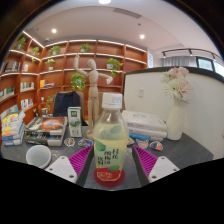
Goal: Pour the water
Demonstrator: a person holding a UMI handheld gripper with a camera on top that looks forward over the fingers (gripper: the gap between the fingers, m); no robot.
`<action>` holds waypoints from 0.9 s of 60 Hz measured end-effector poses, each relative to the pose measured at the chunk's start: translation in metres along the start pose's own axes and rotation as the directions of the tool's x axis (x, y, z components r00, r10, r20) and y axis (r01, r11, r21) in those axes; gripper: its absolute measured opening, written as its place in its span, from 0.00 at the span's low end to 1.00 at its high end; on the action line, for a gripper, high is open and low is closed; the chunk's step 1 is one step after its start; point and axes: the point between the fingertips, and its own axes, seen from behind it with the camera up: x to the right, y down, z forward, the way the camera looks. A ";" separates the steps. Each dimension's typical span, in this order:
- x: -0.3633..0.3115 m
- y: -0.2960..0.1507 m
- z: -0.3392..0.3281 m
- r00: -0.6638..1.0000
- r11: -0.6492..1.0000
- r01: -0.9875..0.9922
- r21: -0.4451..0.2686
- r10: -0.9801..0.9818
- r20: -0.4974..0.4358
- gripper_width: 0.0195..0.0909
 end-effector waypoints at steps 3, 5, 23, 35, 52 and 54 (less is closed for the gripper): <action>-0.005 0.003 -0.011 1.000 1.000 -0.008 -0.005 0.008 0.024 0.84; -0.009 0.005 -0.022 0.999 1.000 -0.014 -0.006 0.014 0.043 0.86; -0.030 0.027 -0.141 0.998 0.999 0.018 -0.030 -0.016 0.067 0.89; -0.050 0.031 -0.212 0.994 1.000 -0.014 0.005 0.013 0.107 0.89; -0.072 0.018 -0.273 0.987 0.999 -0.022 0.045 0.014 0.158 0.88; -0.072 0.018 -0.279 0.988 0.999 -0.015 0.046 0.008 0.157 0.88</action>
